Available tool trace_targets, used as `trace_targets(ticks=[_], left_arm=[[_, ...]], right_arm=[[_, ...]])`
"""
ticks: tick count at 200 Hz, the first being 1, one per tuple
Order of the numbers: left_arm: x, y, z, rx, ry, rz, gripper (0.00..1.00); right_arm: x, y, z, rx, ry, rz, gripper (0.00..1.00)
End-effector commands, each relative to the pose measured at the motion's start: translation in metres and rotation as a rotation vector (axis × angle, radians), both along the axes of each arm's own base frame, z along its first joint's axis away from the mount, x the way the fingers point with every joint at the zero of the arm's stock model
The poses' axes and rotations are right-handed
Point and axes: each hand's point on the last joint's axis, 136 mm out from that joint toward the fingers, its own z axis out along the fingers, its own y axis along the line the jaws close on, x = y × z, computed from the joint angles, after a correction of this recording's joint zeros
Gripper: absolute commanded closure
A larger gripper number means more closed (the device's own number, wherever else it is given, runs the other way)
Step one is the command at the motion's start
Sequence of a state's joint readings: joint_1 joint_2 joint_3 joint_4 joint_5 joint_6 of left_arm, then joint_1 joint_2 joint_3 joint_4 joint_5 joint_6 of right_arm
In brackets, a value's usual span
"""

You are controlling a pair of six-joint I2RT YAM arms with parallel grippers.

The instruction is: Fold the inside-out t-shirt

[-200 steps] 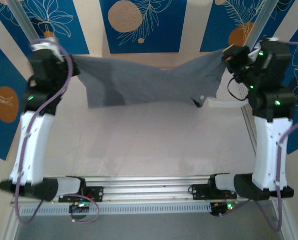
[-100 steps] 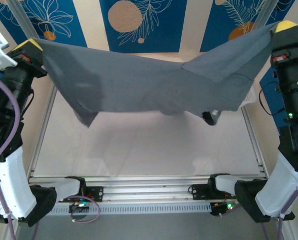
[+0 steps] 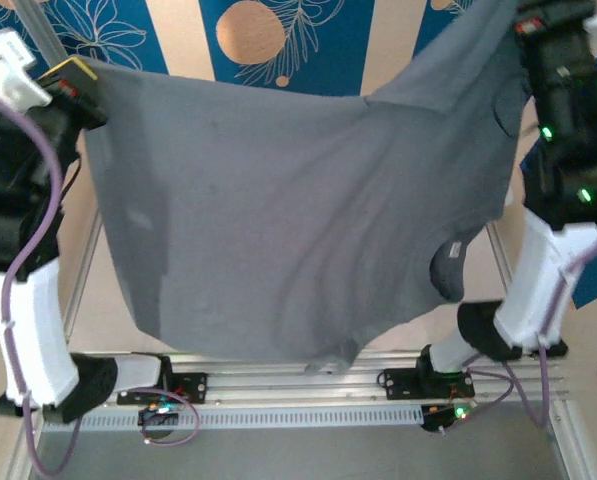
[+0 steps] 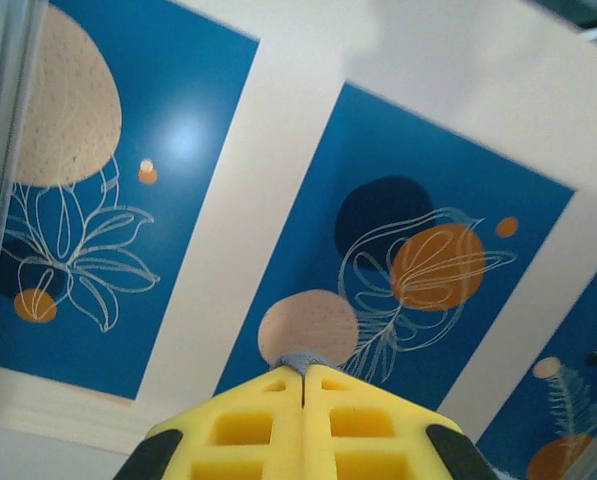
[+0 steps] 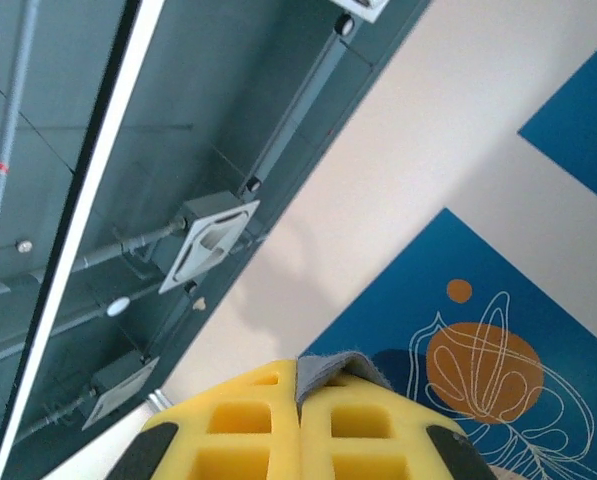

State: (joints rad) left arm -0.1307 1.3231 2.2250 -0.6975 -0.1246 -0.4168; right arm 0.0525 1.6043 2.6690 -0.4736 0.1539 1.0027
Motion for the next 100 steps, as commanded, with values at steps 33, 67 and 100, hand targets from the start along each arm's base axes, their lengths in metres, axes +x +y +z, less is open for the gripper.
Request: trace_targets(ticks=[33, 67, 100], left_arm=[[0.068, 0.004, 0.009, -0.022, -0.037, 0.028, 1.0], [0.059, -0.001, 0.045, -0.02, -0.136, -0.018, 1.0], [0.054, -0.005, 0.034, 0.003, -0.104, -0.044, 1.0]], right_arm=[[0.055, 0.007, 0.017, 0.045, -0.141, 0.049, 1.0], [0.047, 0.0, 0.027, 0.063, -0.189, 0.047, 1.0], [0.038, 0.008, 0.022, 0.087, -0.138, 0.192, 1.0]])
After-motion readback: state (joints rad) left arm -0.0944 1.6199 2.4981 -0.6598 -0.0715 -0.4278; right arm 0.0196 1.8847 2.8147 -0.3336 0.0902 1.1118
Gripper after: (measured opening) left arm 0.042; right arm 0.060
